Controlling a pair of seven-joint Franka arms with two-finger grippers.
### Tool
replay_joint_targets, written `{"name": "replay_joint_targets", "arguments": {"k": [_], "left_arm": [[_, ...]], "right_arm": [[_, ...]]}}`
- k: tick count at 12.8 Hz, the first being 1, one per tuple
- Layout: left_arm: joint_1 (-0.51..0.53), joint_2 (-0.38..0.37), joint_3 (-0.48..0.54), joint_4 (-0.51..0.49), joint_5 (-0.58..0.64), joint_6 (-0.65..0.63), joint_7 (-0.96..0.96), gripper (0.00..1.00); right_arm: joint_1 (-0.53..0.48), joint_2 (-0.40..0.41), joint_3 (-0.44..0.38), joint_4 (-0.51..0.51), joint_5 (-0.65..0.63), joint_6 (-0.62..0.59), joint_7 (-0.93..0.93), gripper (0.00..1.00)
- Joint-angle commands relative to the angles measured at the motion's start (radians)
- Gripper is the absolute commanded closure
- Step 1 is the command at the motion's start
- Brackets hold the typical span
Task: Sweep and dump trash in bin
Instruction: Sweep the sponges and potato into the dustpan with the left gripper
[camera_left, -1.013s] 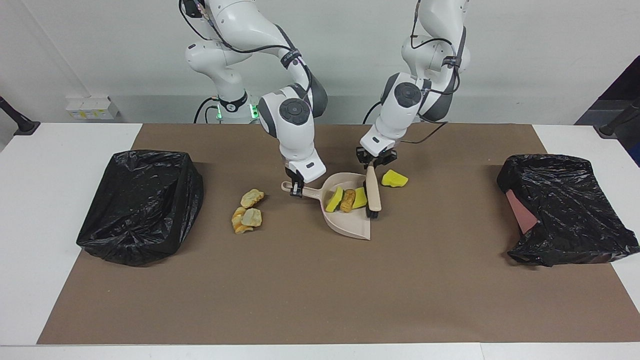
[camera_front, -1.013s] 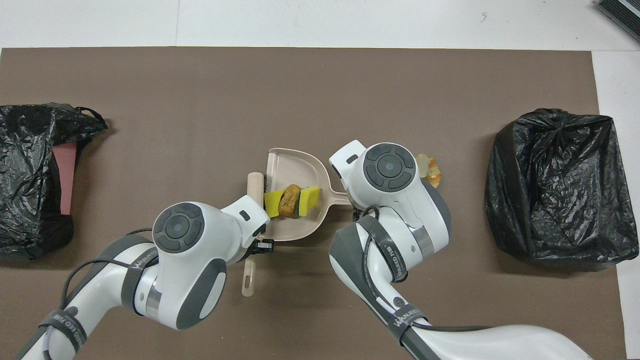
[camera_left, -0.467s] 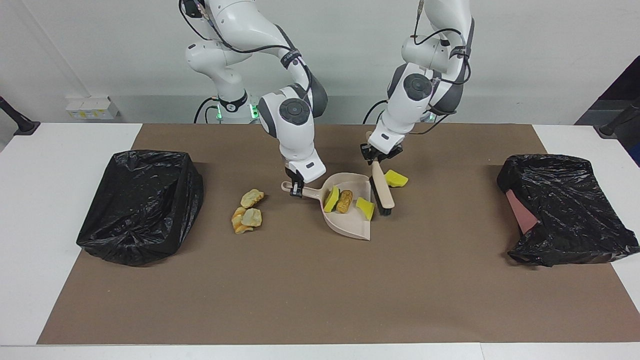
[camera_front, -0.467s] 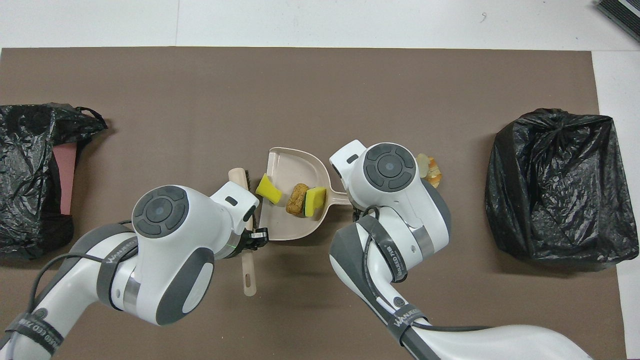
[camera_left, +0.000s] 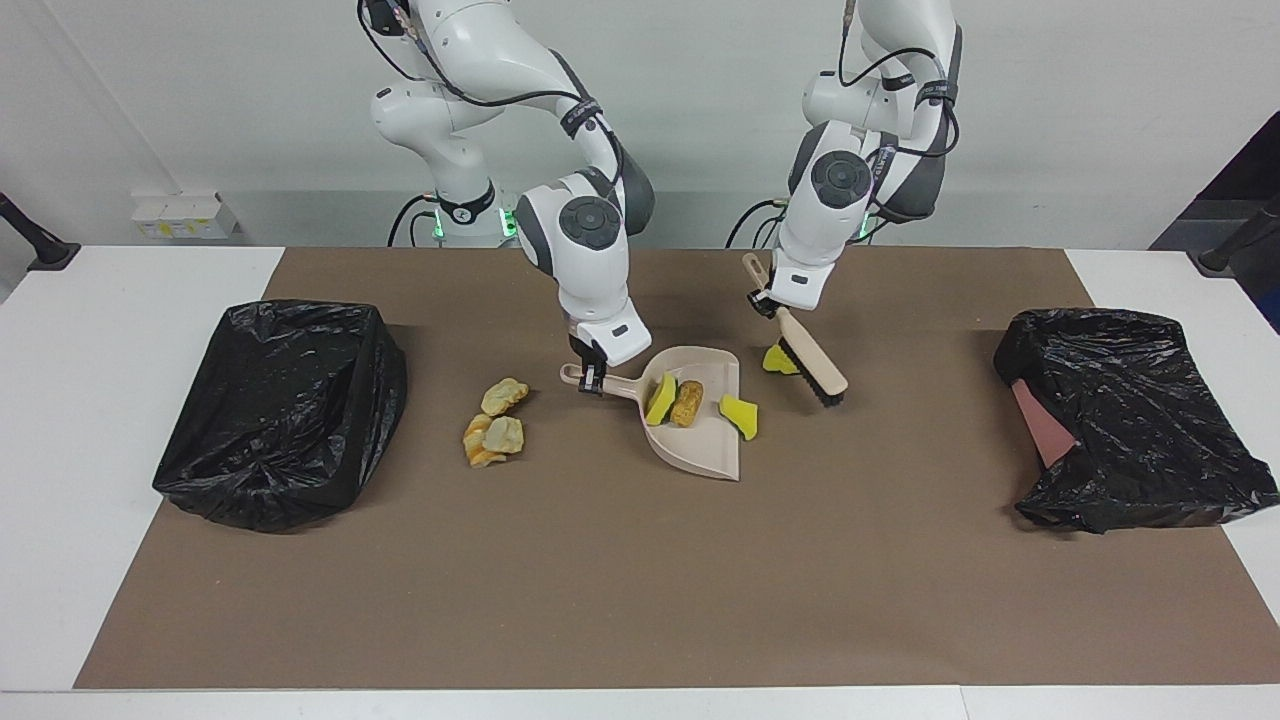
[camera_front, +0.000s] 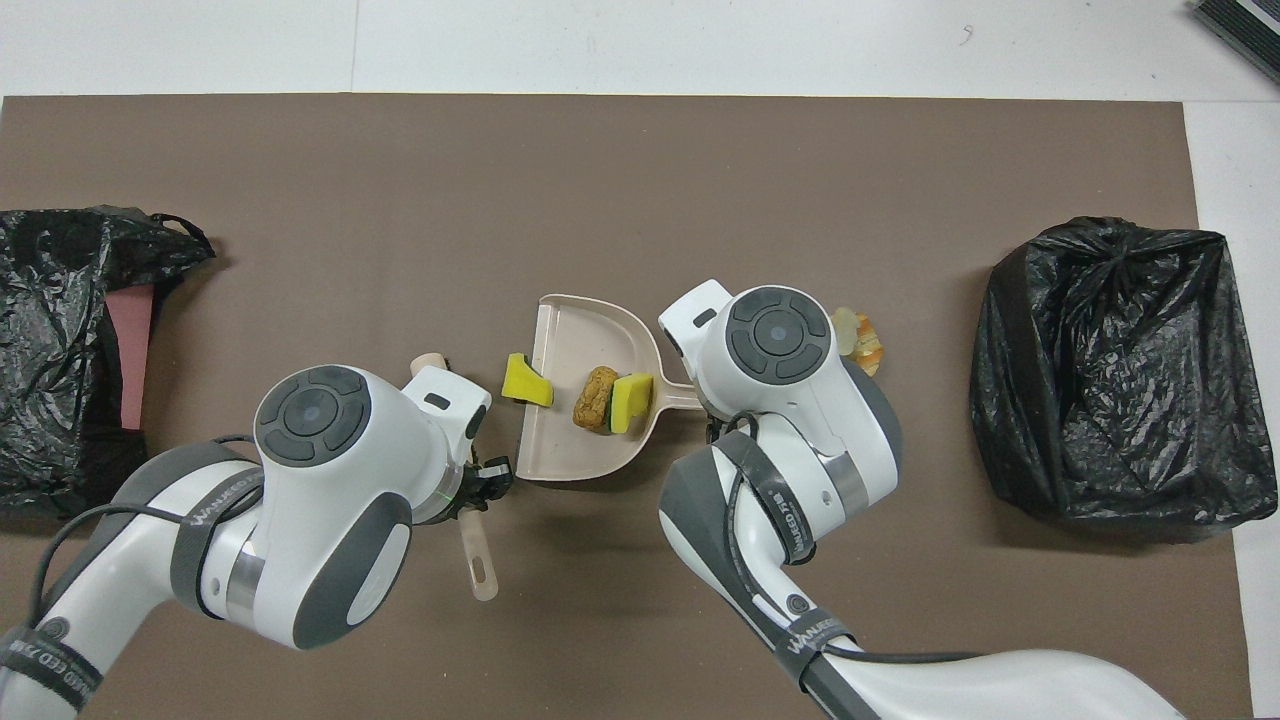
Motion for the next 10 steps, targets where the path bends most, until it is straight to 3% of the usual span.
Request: {"name": "replay_joint_targets", "arguments": {"k": [1, 3, 4, 8, 10], "left_arm": [[-0.004, -0.117, -0.008, -0.132, 0.025, -0.001, -0.102, 1.0], [-0.009, -0.185, -0.011, -0.237, 0.025, 0.068, -0.09, 1.0], [-0.015, -0.18, -0.013, -0.26, 0.025, 0.112, -0.09, 1.0], [-0.043, -0.113, -0.013, -0.268, -0.014, 0.249, 0.024, 1.0], [-0.023, -0.075, -0.007, -0.247, -0.15, 0.335, 0.211, 1.0]], "right_arm": [[-0.012, -0.011, 0.005, -0.007, -0.016, -0.001, -0.018, 1.0], [-0.012, -0.011, 0.005, -0.007, -0.016, -0.002, -0.017, 1.0], [-0.012, -0.011, 0.005, -0.007, -0.016, -0.002, -0.016, 1.0], [-0.012, -0.011, 0.005, -0.007, -0.016, -0.002, -0.009, 1.0], [-0.012, -0.011, 0.005, -0.007, -0.016, -0.002, -0.007, 1.0]]}}
